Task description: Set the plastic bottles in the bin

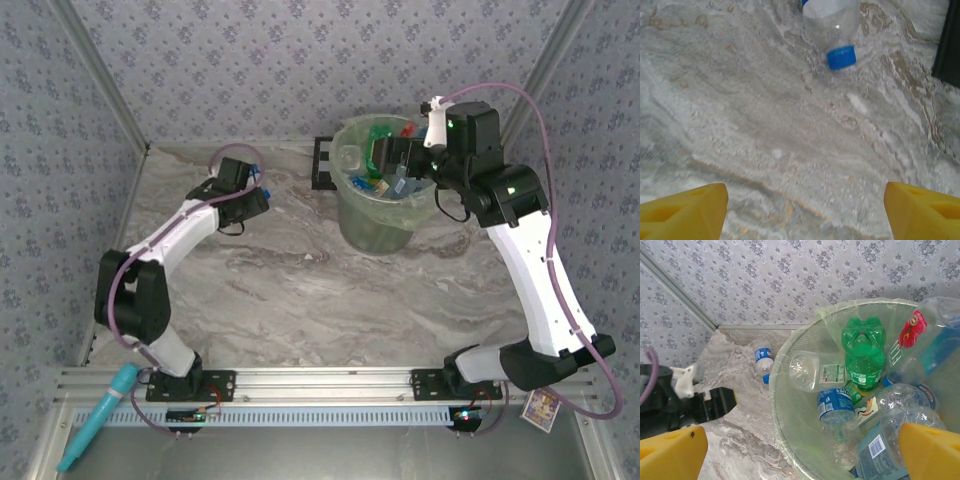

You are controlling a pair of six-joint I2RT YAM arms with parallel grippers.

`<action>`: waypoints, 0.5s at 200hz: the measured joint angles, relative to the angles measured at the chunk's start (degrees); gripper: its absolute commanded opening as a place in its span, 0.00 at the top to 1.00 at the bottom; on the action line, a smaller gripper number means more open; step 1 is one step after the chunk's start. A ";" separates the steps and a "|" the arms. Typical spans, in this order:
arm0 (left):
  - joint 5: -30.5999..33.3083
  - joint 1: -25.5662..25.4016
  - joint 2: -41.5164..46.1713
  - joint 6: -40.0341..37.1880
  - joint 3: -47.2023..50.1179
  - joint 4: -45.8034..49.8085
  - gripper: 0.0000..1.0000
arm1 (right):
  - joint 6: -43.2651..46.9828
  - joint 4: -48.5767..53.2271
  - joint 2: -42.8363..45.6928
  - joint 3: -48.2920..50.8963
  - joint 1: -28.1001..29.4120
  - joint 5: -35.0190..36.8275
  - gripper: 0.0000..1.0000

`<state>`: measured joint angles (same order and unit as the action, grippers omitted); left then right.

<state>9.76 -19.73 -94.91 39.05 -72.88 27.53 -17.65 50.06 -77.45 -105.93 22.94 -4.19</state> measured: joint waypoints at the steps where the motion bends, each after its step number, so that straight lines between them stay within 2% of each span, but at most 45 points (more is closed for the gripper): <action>1: 0.00 0.04 -0.17 0.04 -0.13 -0.09 0.21 | 0.00 -0.04 0.02 0.07 -0.04 -0.15 0.00; 54: -0.13 1.09 -15.63 1.27 -12.44 -1.25 0.22 | 0.59 -0.68 2.38 3.39 -0.76 -1.40 0.00; 100: -1.57 1.22 -25.73 2.62 -18.78 -2.12 0.25 | 0.55 -0.79 4.74 3.89 -1.07 -1.03 0.00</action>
<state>8.19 -18.50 -120.64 41.67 -91.66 25.41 -17.10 49.28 -72.71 -102.04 21.87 -5.21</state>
